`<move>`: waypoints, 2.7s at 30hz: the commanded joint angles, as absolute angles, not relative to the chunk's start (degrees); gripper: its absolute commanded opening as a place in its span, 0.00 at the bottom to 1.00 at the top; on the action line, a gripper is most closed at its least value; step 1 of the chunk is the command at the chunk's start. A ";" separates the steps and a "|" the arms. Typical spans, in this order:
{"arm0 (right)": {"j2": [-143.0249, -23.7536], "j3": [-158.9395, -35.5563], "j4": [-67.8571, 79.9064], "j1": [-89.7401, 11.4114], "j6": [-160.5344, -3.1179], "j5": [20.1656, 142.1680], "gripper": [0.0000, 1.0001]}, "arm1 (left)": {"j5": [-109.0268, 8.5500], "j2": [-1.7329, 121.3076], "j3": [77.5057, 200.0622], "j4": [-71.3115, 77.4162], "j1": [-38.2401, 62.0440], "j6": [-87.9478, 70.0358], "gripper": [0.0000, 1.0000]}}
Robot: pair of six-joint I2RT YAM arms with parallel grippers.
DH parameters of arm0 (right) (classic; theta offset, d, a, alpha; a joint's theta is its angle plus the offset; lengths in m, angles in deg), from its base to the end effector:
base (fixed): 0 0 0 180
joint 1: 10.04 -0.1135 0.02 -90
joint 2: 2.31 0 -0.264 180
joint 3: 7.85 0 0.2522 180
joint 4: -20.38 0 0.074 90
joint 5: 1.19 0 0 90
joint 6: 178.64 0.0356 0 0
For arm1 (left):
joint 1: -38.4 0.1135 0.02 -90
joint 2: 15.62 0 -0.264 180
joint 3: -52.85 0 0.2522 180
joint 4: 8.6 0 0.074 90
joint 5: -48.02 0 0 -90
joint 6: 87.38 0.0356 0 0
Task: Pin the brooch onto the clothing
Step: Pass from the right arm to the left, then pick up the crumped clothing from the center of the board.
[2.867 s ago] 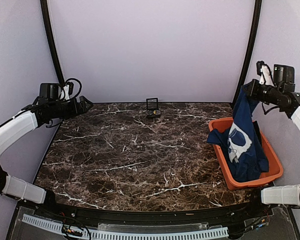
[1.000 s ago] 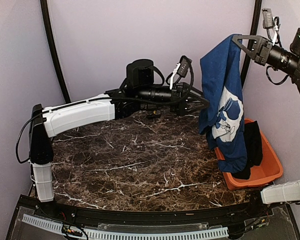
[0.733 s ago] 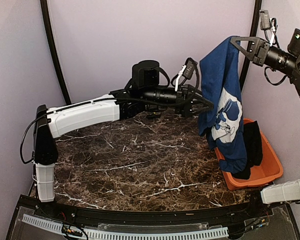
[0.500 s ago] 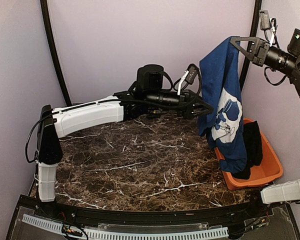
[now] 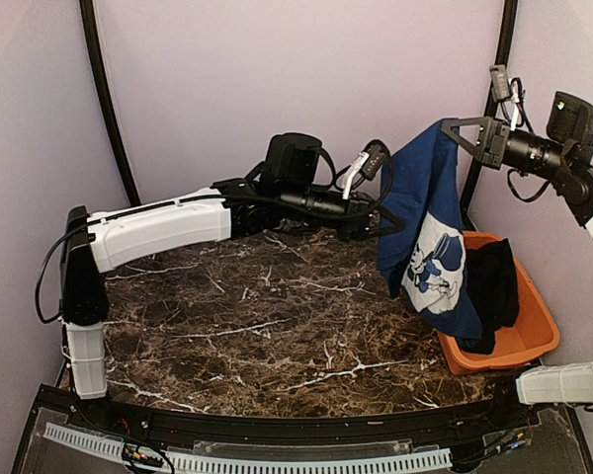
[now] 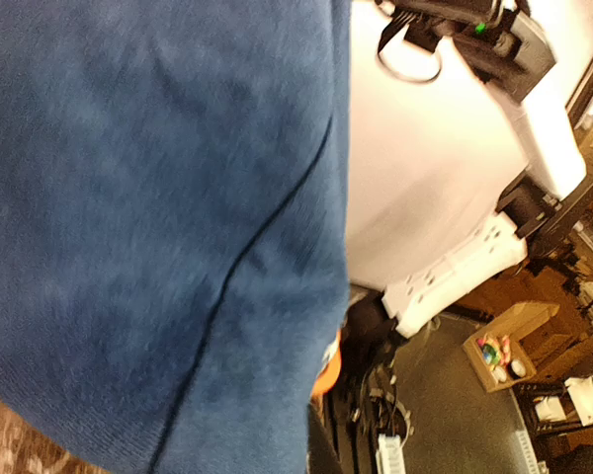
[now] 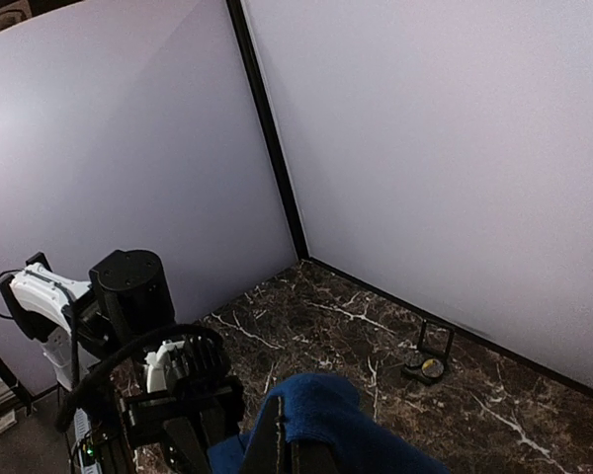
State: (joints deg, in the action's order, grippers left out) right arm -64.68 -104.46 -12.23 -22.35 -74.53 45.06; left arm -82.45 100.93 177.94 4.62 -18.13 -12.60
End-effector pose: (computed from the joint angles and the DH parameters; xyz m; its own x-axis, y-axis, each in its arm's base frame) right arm 0.1958 0.0679 0.4921 -0.1752 0.1420 -0.9742 -0.8111 0.5401 0.2246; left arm 0.2499 -0.4199 0.3789 -0.3037 0.0972 -0.9478 0.9448 -0.0980 -0.3127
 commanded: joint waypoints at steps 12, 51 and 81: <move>-64.19 -83.02 -14.44 -36.28 -82.22 53.21 0.29 | -38.58 63.96 136.14 28.87 -14.77 -9.54 0.01; -100.85 -99.57 -37.09 -46.00 -100.76 70.18 0.53 | -16.72 51.86 115.51 37.60 -11.46 -16.45 0.01; -114.79 -102.00 -33.35 -50.77 -100.72 75.53 0.64 | -19.32 52.99 113.86 33.63 -10.91 -17.49 0.06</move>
